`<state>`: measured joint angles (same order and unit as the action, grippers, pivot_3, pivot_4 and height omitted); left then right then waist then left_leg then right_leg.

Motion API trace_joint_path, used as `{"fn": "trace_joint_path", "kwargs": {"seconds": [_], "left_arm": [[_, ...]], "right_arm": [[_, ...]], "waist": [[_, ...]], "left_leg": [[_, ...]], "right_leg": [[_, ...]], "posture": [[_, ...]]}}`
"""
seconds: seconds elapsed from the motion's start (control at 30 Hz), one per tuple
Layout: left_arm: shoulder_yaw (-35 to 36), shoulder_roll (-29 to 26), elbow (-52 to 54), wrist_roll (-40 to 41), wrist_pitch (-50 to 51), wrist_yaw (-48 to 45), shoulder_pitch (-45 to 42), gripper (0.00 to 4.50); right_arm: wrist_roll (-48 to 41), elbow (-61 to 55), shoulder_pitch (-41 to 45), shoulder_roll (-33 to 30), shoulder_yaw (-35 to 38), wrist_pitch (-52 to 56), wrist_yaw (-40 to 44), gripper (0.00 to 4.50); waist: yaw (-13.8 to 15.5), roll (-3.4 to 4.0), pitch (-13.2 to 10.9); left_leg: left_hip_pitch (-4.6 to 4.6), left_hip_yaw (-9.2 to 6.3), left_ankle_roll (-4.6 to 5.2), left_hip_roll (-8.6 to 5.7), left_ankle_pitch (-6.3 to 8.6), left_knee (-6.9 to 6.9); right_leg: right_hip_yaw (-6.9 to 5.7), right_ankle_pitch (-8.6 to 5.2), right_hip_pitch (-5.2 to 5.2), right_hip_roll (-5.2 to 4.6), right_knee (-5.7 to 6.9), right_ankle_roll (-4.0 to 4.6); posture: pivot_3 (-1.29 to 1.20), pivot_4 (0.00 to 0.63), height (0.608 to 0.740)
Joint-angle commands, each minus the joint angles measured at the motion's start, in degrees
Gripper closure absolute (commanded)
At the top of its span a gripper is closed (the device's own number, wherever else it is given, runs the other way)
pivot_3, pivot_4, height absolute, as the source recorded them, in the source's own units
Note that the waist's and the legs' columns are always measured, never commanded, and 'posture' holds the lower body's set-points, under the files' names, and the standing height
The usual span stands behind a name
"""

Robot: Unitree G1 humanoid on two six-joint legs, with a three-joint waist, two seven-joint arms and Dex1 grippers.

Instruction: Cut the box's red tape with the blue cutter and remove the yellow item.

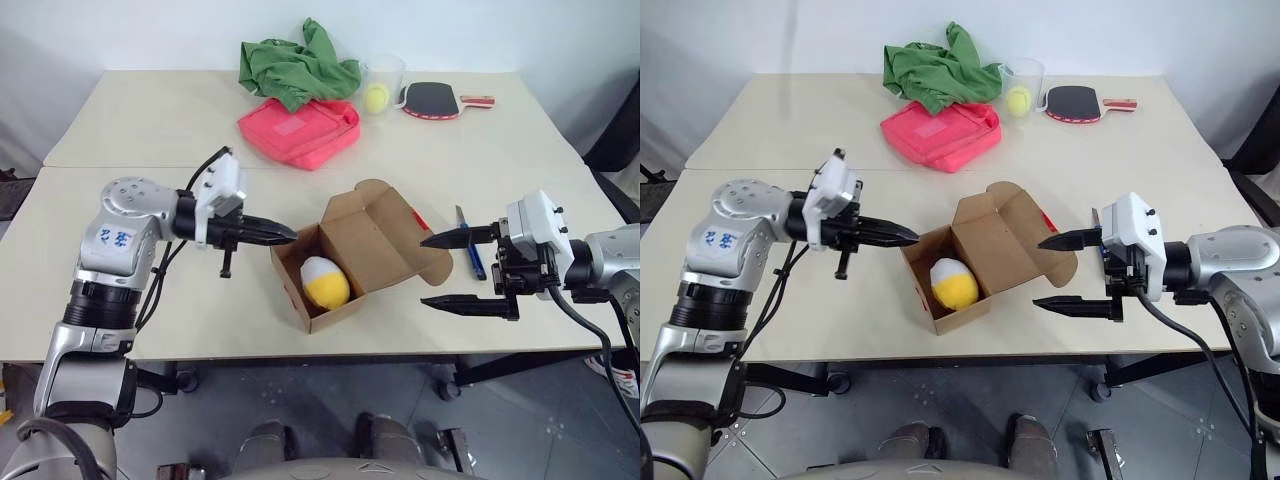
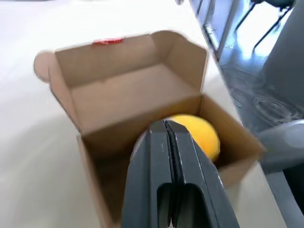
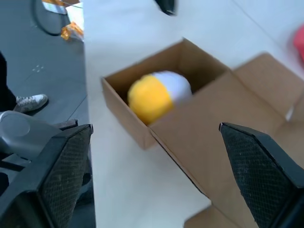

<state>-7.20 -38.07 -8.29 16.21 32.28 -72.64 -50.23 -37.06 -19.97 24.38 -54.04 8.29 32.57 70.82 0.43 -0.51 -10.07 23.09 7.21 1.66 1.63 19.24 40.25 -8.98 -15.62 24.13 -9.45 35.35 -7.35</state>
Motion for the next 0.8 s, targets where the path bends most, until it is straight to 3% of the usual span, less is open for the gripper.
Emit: {"fn": "trace_joint_path", "kwargs": {"seconds": [0.03,0.3,0.47,0.8], "left_arm": [[0.08,0.45,5.14,2.81,8.19,1.71,-2.77,3.66],[-3.15,-2.30,11.41,4.23,14.08,-0.03,-4.88,1.46],[-12.38,-6.09,14.48,-0.14,15.49,-2.46,-6.47,0.02],[-21.97,-3.48,11.12,-10.81,7.43,0.37,-8.26,0.02]], "right_arm": [[-1.50,-1.44,0.86,0.94,1.75,-0.31,-2.15,0.00],[-1.93,-1.38,-1.23,0.71,2.57,-2.12,-1.41,0.00],[-1.66,-1.02,-3.97,0.61,3.39,-3.97,-0.12,0.00],[-3.07,-3.46,-11.58,0.16,8.31,-2.82,-2.35,0.00]], "waist": [[0.01,0.00,0.00],[0.41,-0.02,-0.01],[0.97,-0.02,-0.01],[1.11,-0.03,-0.02]], "left_leg": [[0.00,-0.01,0.00,0.01,0.00,0.00],[0.00,-0.12,0.00,0.00,0.00,-0.01],[0.01,-0.07,0.00,0.00,0.00,0.01],[0.01,-0.12,0.00,-0.01,0.00,0.08]], "right_leg": [[0.00,0.00,0.00,0.00,0.01,0.00],[-0.03,0.00,-0.01,0.00,0.01,0.00],[-0.03,0.00,-0.01,0.00,-0.01,0.01],[-0.08,-0.01,-0.22,0.05,-0.27,0.02]], "posture": [[0.00,0.150,0.740],[0.00,0.150,0.740],[0.00,0.150,0.740],[0.00,0.150,0.740]]}}
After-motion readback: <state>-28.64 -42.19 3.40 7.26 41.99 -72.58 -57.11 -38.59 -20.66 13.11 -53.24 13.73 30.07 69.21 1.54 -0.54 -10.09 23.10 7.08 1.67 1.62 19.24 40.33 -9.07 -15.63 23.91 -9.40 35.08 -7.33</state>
